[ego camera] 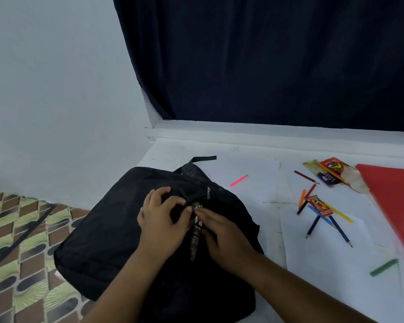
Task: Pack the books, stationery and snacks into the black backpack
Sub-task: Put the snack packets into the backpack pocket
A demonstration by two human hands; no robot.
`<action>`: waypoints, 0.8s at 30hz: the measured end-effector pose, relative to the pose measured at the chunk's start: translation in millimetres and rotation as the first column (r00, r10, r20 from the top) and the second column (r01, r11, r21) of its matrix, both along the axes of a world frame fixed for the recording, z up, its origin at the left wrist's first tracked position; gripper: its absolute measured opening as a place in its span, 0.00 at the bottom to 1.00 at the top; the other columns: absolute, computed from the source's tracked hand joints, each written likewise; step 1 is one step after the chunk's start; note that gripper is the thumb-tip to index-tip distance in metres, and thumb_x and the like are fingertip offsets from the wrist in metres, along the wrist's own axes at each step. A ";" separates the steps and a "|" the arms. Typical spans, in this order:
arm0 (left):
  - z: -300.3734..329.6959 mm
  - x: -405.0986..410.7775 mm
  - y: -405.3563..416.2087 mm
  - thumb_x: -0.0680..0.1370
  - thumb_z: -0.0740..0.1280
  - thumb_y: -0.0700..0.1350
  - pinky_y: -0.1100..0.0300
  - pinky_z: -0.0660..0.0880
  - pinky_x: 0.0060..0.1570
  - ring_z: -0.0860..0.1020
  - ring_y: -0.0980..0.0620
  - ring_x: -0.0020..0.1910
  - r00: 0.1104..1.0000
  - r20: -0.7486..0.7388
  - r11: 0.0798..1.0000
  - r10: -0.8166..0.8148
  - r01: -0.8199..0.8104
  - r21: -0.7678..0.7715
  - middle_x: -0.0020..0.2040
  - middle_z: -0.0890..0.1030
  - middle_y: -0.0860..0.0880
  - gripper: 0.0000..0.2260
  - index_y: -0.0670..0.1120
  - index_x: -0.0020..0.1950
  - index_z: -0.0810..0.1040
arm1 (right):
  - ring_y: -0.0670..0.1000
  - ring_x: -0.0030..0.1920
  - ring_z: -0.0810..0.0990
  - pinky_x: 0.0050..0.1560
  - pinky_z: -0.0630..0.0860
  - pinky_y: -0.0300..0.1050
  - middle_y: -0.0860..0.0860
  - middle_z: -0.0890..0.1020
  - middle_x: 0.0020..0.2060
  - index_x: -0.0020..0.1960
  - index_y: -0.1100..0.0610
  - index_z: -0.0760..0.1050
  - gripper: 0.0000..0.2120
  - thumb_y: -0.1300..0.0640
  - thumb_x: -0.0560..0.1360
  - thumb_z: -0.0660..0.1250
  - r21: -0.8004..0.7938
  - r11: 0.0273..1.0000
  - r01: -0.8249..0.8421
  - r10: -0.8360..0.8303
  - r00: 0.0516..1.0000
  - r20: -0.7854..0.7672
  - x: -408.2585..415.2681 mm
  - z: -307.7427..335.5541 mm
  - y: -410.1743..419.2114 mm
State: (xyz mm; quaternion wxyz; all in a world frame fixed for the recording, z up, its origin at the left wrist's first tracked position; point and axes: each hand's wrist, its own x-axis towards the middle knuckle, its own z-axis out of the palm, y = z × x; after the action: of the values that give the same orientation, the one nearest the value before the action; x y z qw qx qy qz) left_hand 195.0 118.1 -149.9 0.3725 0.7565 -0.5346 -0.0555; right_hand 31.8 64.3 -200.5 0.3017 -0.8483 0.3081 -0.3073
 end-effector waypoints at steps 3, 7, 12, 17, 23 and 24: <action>-22.6 -9.7 -2.5 0.75 0.69 0.60 0.35 0.51 0.73 0.51 0.42 0.80 0.956 0.289 0.979 -0.039 -0.021 0.202 0.79 0.58 0.47 0.19 0.57 0.63 0.74 | 0.42 0.63 0.77 0.67 0.70 0.35 0.47 0.81 0.62 0.62 0.57 0.81 0.17 0.66 0.76 0.64 -0.043 0.999 0.025 -0.021 0.995 0.099 -21.5 5.8 -4.7; -43.3 -9.6 -4.8 0.74 0.63 0.63 0.31 0.55 0.70 0.58 0.36 0.77 0.873 0.487 0.969 -0.042 -0.084 0.234 0.78 0.62 0.42 0.22 0.54 0.64 0.74 | 0.42 0.53 0.81 0.55 0.76 0.34 0.47 0.84 0.51 0.53 0.56 0.83 0.11 0.65 0.77 0.64 -0.047 0.969 0.243 -0.233 0.959 0.160 -64.5 4.5 -24.5; -50.3 -13.1 -5.2 0.75 0.57 0.64 0.31 0.55 0.69 0.59 0.36 0.77 0.845 0.534 0.978 -0.017 -0.098 0.185 0.76 0.65 0.41 0.23 0.51 0.61 0.75 | 0.46 0.55 0.79 0.54 0.73 0.31 0.48 0.83 0.53 0.56 0.55 0.82 0.10 0.63 0.78 0.65 -0.069 0.863 0.500 -0.497 0.866 0.053 -126.9 -7.4 -58.6; -51.4 -17.5 -7.4 0.75 0.56 0.64 0.30 0.53 0.69 0.58 0.36 0.77 0.845 0.534 0.975 -0.004 -0.116 0.191 0.76 0.65 0.40 0.23 0.51 0.61 0.75 | 0.54 0.67 0.72 0.64 0.74 0.50 0.53 0.77 0.64 0.66 0.57 0.76 0.16 0.62 0.78 0.66 -0.097 0.730 0.677 -0.679 0.699 -0.226 -174.4 -17.0 -91.0; -51.3 -19.1 -6.9 0.75 0.55 0.64 0.32 0.53 0.70 0.58 0.37 0.77 0.848 0.530 0.979 0.022 -0.126 0.160 0.76 0.65 0.41 0.23 0.51 0.60 0.76 | 0.54 0.66 0.69 0.60 0.73 0.47 0.52 0.76 0.67 0.74 0.56 0.67 0.22 0.55 0.81 0.64 -0.128 0.656 0.744 -0.697 0.532 -0.480 -195.7 -27.5 -115.9; -51.1 -19.3 -7.0 0.75 0.56 0.64 0.32 0.53 0.70 0.58 0.37 0.77 0.848 0.529 0.980 0.025 -0.125 0.155 0.76 0.65 0.41 0.23 0.51 0.60 0.76 | 0.53 0.65 0.71 0.59 0.73 0.47 0.52 0.78 0.64 0.72 0.56 0.70 0.21 0.55 0.80 0.65 -0.126 0.653 0.746 -0.707 0.542 -0.454 -197.6 -28.8 -118.0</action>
State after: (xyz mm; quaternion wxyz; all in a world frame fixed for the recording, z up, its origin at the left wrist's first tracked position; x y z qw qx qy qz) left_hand 175.8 111.1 -201.0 0.1432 0.7942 -0.5785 0.1188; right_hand -165.8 -53.7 -229.3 0.0988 -0.6776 0.7065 -0.1788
